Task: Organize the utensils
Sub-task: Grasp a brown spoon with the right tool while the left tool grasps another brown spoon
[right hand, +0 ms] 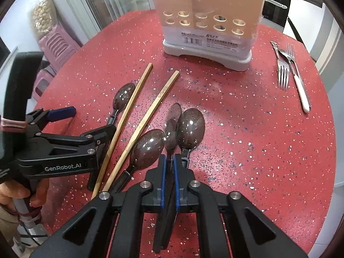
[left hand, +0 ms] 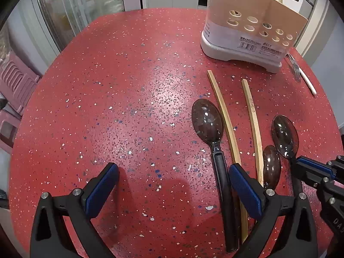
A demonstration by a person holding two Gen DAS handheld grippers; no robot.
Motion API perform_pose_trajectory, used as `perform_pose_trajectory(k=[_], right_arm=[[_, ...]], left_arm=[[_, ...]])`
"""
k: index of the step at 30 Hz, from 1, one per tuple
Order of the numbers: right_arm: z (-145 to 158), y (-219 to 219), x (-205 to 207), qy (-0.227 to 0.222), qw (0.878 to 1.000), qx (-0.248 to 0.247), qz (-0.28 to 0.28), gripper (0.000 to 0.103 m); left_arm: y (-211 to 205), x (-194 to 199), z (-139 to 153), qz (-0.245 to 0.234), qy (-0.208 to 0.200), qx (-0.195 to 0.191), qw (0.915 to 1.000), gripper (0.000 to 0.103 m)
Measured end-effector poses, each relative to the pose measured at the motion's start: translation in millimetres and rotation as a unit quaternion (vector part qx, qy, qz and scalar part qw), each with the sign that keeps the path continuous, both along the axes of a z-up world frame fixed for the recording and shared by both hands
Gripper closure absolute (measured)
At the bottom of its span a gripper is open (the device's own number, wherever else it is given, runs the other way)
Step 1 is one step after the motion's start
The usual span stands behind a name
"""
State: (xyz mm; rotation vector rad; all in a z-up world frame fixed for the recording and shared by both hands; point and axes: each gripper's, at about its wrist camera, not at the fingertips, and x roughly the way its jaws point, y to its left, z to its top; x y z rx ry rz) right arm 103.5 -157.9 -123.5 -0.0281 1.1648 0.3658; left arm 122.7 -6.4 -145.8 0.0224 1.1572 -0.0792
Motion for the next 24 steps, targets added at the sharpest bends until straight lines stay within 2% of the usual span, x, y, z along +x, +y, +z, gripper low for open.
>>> perform_pose_trajectory(k=[4,10,14,21,24], right_arm=[[2,-6,-1,0.0,1.0,0.006,0.002,0.098],[0,-10,5,0.027,0.999,0.032,0.003,0.097],[0,-5,10,0.037,0.999,0.03,0.011,0.097],[-3,7,15,0.048,0.998,0.031,0.019,0.094],[-6,9,16,0.056,0.998,0.034,0.02,0.091]], left_arm=[[-7,5,6,-0.017,0.004,0.001,0.9999,0.0],[-22,13,11,-0.036,0.022,0.005,0.9991,0.008],[-31,16,15,-0.051,0.029,0.007,0.9982,0.019],[-45,19,15,-0.073,0.037,0.007,0.9967,0.033],[-51,16,16,-0.083,0.035,0.007,0.9959,0.045]])
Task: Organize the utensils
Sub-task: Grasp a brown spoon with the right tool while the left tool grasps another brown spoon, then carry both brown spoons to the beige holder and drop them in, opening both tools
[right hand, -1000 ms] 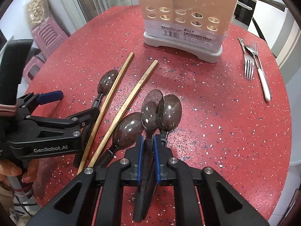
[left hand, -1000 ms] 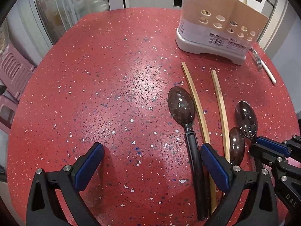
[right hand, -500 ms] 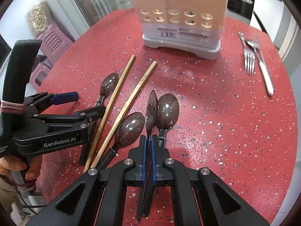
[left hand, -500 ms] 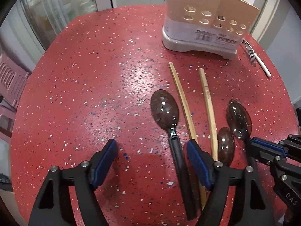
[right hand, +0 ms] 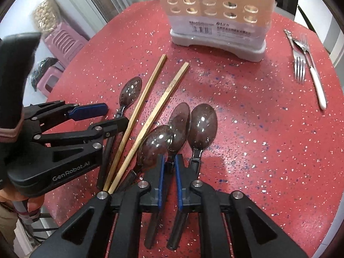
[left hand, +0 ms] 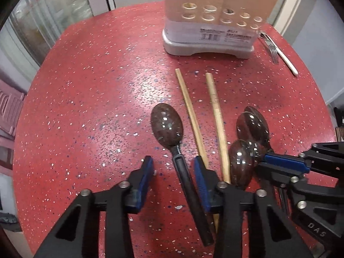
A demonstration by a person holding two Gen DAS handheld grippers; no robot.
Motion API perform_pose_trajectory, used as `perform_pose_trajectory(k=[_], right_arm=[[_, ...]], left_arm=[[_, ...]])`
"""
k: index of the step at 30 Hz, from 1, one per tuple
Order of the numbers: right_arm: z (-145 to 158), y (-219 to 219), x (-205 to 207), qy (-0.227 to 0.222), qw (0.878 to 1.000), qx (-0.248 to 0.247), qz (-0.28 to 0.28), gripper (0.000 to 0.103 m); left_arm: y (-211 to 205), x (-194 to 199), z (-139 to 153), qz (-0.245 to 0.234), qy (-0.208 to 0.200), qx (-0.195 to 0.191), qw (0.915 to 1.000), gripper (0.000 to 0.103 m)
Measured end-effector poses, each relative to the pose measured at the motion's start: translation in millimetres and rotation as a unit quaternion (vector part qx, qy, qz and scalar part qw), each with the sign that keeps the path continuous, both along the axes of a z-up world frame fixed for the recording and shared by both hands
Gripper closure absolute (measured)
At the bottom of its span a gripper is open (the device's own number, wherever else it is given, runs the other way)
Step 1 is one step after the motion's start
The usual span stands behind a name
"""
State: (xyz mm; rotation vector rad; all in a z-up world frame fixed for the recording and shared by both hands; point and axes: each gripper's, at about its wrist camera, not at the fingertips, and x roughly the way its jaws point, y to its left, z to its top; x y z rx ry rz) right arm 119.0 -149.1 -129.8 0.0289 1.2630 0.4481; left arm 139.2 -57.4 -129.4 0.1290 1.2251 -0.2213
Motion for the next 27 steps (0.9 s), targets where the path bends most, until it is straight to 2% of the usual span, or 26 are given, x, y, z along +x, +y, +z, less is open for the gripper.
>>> perform_pose_trajectory(k=[1,2,4,8,17,27], right_arm=[[0,0,0,-0.002,1.0,0.002,-0.001,0.091],[0,0,0,-0.002,1.0,0.002,-0.002,0.091],[0,1,-1,-0.004,1.0,0.002,-0.001,0.092],[0,-5,-1,-0.006,1.0,0.018,-0.013,0.1],[17,-32,-8,-0.023,0.997,0.062,-0.031,0.099],[60,-57,-13,-0.077,0.989,0.116,-0.056,0.099]], left_arm=[[-4,-1,1,-0.004,0.0,-0.002,1.0,0.052],[-4,-4,2,-0.007,-0.002,0.0,1.0,0.064],[-7,-4,3,-0.009,-0.005,-0.001,0.9999,0.067],[-1,-11,5,0.004,-0.018,-0.01,0.9998,0.067],[31,-29,14,0.039,-0.066,-0.059,0.9953,0.067],[53,-40,58,0.068,-0.142,-0.112,0.9811,0.067]])
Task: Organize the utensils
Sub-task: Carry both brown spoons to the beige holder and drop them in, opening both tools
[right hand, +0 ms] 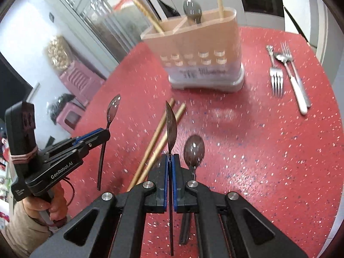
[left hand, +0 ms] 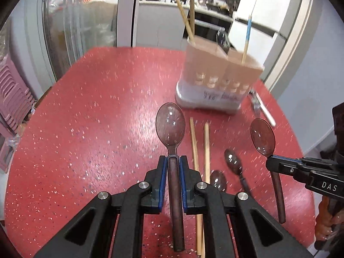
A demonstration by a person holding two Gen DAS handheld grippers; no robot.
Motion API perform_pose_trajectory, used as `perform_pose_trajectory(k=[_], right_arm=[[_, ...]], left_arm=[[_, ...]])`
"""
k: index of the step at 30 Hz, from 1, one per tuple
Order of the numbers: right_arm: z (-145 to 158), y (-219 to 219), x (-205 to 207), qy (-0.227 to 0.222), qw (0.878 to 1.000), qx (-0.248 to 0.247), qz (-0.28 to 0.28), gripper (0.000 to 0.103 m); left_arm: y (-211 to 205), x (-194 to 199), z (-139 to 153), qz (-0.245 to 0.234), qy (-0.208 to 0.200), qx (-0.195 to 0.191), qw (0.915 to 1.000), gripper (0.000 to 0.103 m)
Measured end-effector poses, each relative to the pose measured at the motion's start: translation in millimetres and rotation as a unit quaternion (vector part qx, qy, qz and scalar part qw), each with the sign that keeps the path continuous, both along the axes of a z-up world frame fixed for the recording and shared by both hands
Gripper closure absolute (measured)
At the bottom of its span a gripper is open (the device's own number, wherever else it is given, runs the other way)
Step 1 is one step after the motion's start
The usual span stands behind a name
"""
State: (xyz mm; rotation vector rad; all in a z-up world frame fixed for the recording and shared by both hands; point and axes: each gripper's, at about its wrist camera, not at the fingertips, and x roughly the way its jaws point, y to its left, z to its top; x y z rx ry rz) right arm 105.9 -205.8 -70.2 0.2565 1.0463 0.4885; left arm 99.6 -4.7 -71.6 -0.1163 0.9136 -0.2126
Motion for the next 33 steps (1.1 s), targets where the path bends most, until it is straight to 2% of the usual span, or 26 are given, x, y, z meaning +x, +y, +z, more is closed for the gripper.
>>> perform_pose_trajectory(k=[6,17,27,33], right_arm=[[28,-12,0,-0.035,0.999,0.029,-0.015,0.099],[79,-26,18,-0.088,0.994,0.048,-0.04,0.099],[118,-38,63,-0.116,0.99,0.057,-0.059,0.099],[130,-40,100,-0.128,0.988,0.055,-0.072,0.099]], left_arm=[[0,2,28,-0.001,-0.034,-0.016,0.9993,0.067],[-3,19,83,-0.001,-0.097,-0.042,0.9944,0.067],[-11,68,129,0.008,-0.144,-0.057,0.9878,0.067],[-21,104,138,0.013,-0.151,-0.061,0.9865,0.067]])
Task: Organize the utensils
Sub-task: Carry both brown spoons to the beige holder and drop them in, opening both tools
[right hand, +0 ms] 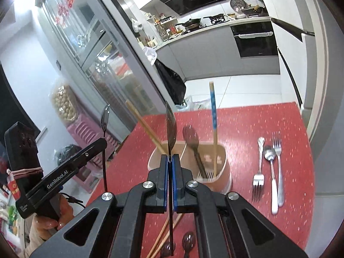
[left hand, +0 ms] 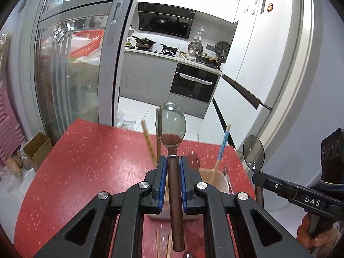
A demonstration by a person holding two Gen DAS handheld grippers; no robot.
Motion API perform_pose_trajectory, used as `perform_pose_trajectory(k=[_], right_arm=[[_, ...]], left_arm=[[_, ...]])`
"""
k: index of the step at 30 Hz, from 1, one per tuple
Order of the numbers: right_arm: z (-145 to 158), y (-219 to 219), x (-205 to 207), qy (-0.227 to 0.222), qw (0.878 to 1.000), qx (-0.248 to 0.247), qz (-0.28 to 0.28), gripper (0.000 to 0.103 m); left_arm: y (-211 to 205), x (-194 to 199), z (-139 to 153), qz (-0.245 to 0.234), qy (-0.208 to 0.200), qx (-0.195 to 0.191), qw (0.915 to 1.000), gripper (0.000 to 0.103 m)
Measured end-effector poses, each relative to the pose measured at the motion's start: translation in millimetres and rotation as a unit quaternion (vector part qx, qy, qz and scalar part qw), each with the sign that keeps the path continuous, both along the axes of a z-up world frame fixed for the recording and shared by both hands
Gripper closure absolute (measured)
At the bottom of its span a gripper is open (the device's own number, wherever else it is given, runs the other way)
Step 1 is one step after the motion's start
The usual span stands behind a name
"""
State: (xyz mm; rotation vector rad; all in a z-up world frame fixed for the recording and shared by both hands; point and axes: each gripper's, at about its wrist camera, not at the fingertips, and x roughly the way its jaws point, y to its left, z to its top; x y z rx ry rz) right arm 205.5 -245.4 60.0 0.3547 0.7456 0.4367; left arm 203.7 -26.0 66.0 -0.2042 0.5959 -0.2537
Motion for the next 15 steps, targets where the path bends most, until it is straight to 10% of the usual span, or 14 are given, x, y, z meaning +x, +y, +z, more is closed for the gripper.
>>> perform_pose_trajectory(k=[15], right_arm=[[-23,9,78,-0.031,0.999,-0.002,-0.02,0.099]], left_arm=[[-25,68,-15,0.016,-0.028,-0.003,0.9995,0.067]])
